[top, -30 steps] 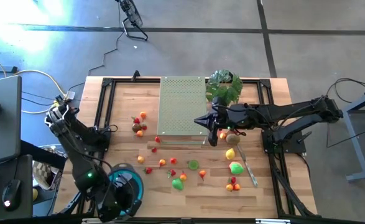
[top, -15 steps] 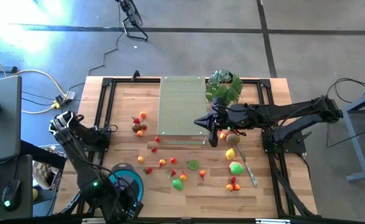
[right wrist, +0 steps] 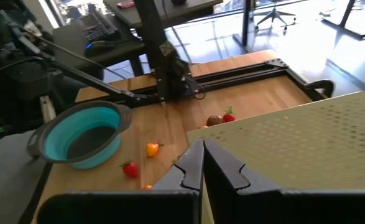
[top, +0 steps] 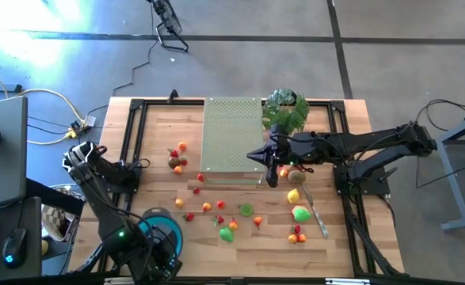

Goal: Pick & Place Fruit
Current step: Put the blue bowl on the shelf

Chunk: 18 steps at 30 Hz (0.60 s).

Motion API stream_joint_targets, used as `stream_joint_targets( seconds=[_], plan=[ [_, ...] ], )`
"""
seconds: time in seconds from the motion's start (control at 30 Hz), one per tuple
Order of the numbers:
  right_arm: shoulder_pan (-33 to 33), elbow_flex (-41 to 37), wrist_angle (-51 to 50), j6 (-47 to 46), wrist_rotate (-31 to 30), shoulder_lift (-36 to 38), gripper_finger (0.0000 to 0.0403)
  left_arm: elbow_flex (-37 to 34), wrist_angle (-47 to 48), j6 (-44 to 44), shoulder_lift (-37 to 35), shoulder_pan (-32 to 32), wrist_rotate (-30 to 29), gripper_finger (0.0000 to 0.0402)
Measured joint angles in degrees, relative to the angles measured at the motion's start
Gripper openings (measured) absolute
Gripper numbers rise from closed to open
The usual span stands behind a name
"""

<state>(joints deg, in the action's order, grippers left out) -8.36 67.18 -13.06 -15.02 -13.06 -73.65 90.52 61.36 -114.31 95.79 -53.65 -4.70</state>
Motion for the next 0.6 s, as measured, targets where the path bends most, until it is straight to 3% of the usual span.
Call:
stream_joint_targets(
  seconds=[0.37,0.6],
  plan=[
    [0.0,0.0,0.0,0.0,1.3,0.0,0.0003,0.0,0.1,-1.4,0.0,0.0,0.1,0.0203],
    [0.0,0.0,0.0,0.1,1.5,0.0,0.0003,0.0,0.0,-1.8,0.0,0.0,-2.2,0.0237]
  ],
)
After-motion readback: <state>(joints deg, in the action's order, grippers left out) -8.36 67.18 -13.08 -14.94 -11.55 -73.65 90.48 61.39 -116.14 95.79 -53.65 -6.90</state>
